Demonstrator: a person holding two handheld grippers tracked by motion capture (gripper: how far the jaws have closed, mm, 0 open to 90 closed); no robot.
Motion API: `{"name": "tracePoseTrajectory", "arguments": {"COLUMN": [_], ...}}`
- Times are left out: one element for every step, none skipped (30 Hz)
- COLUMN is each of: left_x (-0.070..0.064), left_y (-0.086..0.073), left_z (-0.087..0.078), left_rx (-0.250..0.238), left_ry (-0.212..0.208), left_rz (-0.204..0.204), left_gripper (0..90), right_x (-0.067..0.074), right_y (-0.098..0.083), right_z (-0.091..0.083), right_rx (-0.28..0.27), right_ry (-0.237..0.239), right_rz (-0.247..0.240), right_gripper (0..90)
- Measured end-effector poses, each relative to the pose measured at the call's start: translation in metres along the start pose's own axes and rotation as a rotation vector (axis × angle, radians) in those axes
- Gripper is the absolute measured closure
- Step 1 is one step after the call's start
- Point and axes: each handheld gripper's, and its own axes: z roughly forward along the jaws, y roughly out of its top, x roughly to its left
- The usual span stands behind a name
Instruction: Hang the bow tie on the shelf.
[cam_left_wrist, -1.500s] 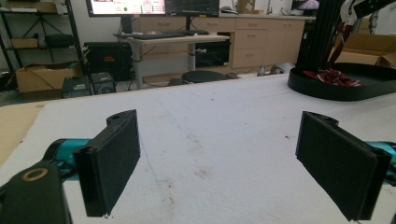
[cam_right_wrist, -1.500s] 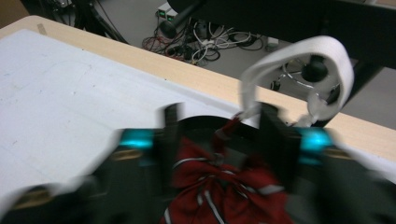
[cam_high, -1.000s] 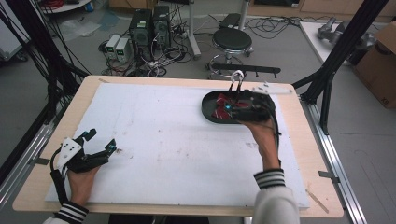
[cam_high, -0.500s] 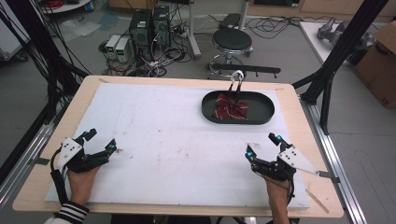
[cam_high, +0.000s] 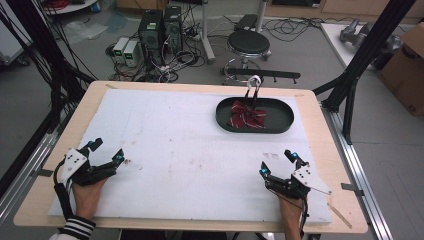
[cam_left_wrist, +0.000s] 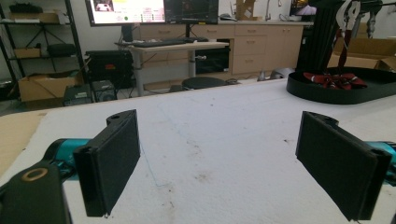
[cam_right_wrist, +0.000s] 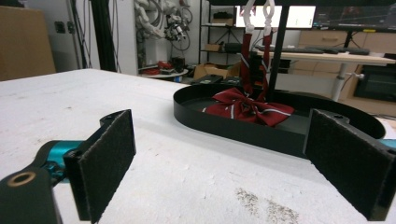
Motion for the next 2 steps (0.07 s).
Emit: {"name": "tracePoseTrajectory", "arguments": {"left_x": [0.0000,0.0002], "left_y": [0.0000,-0.0001], "left_z": [-0.0002,-0.0001], "left_rx": [0.000,-0.001], "left_ry": [0.000,-0.001], "left_rz": [0.001,0.000], "left_gripper": [14.1,14.2], "right_x": [-0.0003,-0.0006], "right_y": [-0.0001,-0.0002], "right_z": [-0.0002,-0.0003], "right_rx": [-0.001,0.000], "right_ry": [0.000,-0.003], "right_rz": [0.014,0.018], "right_gripper": [8.2,8.2]}}
